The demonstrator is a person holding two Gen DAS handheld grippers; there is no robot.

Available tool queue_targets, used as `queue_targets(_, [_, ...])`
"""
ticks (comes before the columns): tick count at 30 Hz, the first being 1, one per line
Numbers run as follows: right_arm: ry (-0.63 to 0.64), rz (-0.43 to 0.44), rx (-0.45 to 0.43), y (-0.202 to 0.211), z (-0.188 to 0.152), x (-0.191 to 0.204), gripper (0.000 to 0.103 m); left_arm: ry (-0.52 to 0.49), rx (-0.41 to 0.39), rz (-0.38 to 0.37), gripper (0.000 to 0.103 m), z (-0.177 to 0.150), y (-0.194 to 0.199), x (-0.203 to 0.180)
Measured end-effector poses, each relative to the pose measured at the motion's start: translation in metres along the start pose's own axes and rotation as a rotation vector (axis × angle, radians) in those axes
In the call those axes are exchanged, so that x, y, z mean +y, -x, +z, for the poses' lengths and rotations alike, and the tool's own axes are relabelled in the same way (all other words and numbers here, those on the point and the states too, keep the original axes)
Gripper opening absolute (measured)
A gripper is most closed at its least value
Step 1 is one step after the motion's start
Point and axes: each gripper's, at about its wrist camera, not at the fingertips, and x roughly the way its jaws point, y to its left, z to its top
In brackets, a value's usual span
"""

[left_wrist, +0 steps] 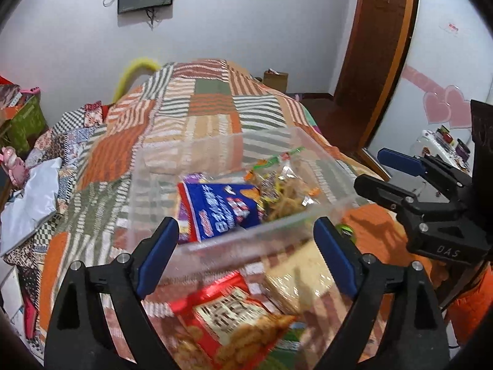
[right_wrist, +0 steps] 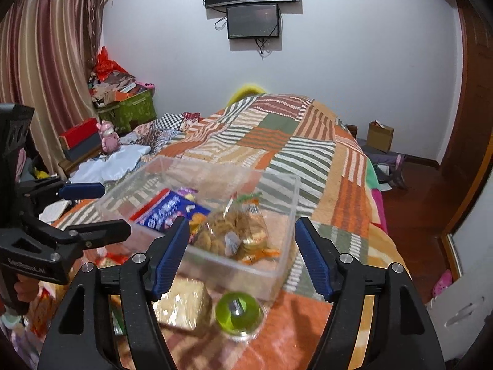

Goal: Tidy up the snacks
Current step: 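Open both tools to release the bags into the box, then grasp the wrapped bread loaf with the left tool while the right tool grasps the green jelly cup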

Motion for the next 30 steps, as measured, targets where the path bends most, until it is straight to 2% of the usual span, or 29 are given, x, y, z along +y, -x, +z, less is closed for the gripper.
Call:
queue_targets(12, [0.011, -0.018, 0.075, 0.001, -0.038, -0.008, 0.068, -0.013, 0.097, -0.058, 0.09, -0.028, -0.022, -0.025])
queue_targets(22, [-0.017, 0.024, 0.189, -0.031, -0.058, -0.014, 0.067, -0.037, 0.172, -0.075, 0.09, -0.038, -0.045, -0.038])
queue_targets(25, [-0.023, 0.056, 0.218, -0.038, -0.061, -0.012, 0.056, -0.049, 0.186, -0.072, 0.09, -0.038, -0.049, -0.042])
queue_targets(27, [-0.033, 0.088, 0.236, -0.043, -0.062, -0.011, 0.044, -0.054, 0.192, -0.073, 0.09, -0.037, -0.051, -0.043])
queue_targets(30, [-0.039, 0.11, 0.242, -0.044, -0.064, -0.011, 0.043, -0.053, 0.204, -0.069, 0.09, -0.035, -0.054, -0.045])
